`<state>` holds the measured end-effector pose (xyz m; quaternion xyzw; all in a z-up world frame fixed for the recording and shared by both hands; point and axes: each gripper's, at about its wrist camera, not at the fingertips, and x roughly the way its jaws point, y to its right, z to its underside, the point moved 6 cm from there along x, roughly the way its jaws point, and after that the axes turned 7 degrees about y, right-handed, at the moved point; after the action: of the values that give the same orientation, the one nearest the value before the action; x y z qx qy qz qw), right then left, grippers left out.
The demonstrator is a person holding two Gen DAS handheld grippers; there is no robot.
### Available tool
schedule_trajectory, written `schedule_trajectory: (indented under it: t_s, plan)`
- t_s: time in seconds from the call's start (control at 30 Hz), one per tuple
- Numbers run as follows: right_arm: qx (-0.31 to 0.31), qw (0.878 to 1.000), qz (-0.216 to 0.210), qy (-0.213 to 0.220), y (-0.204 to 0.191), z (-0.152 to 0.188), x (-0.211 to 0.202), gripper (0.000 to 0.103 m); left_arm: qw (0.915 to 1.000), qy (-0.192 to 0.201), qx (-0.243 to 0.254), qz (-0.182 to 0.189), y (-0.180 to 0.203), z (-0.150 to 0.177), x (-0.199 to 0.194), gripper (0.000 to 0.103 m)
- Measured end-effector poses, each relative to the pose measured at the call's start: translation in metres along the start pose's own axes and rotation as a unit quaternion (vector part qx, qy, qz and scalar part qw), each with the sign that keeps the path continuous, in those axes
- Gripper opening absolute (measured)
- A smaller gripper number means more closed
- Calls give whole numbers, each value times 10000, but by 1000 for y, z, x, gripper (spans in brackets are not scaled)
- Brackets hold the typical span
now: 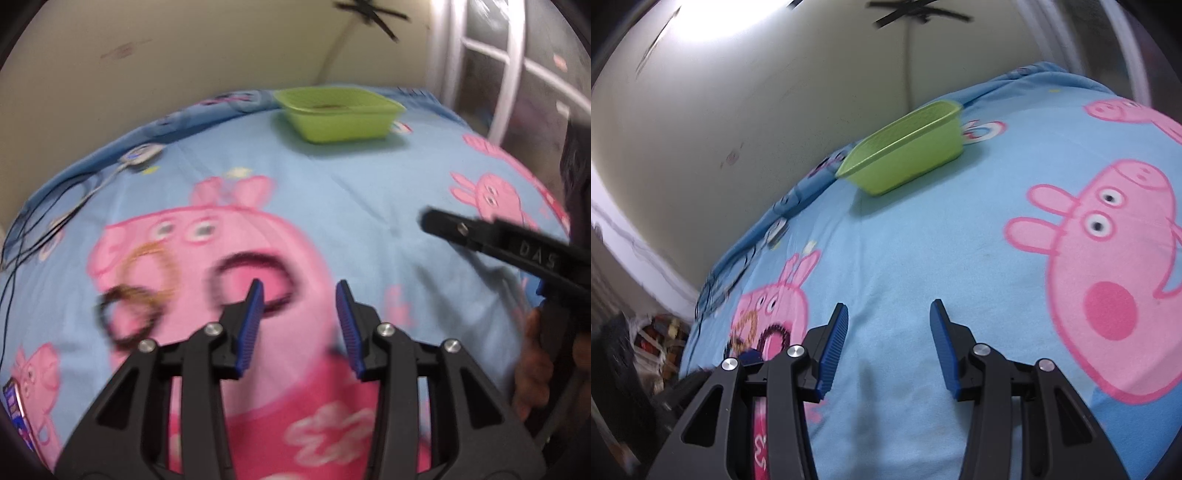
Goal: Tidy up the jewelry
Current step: 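Move both open grippers back over the remaining bead bracelets, then grasp the dark purple bead bracelet with the left gripper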
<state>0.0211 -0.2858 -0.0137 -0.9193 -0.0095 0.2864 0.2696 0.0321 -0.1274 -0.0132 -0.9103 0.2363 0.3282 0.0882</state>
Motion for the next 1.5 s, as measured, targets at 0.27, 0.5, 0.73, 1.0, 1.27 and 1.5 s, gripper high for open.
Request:
schedule_trajectory:
  t_s: [0.27, 0.5, 0.73, 1.0, 1.27, 1.5]
  plan:
    - [-1381, 9825, -1037, -702, -98, 0, 33, 20, 9887, -794, -1255, -188, -134, -5, 13, 38]
    - [-2197, 9581, -1305, -1293, -153, 19, 78, 0, 9872, -968, -1261, -102, -141, -11, 40, 38]
    - [-2475, 9456, -1320, -1647, -172, 33, 109, 0, 9892, -1005, -1048, -219, -142, -15, 49, 38]
    - [-2297, 9565, -1185, -1350, -135, -5, 90, 0, 9919, -769, -1014, 3, -128, -25, 21, 38]
    - [-2519, 9496, -1008, -1569, -102, 10, 64, 0, 9934, -938, -41, 656, -47, -24, 32, 38]
    - [-3253, 9273, -932, -1602, -117, 34, 76, 0, 9903, -1236, 111, 624, -39, -9, 43, 7]
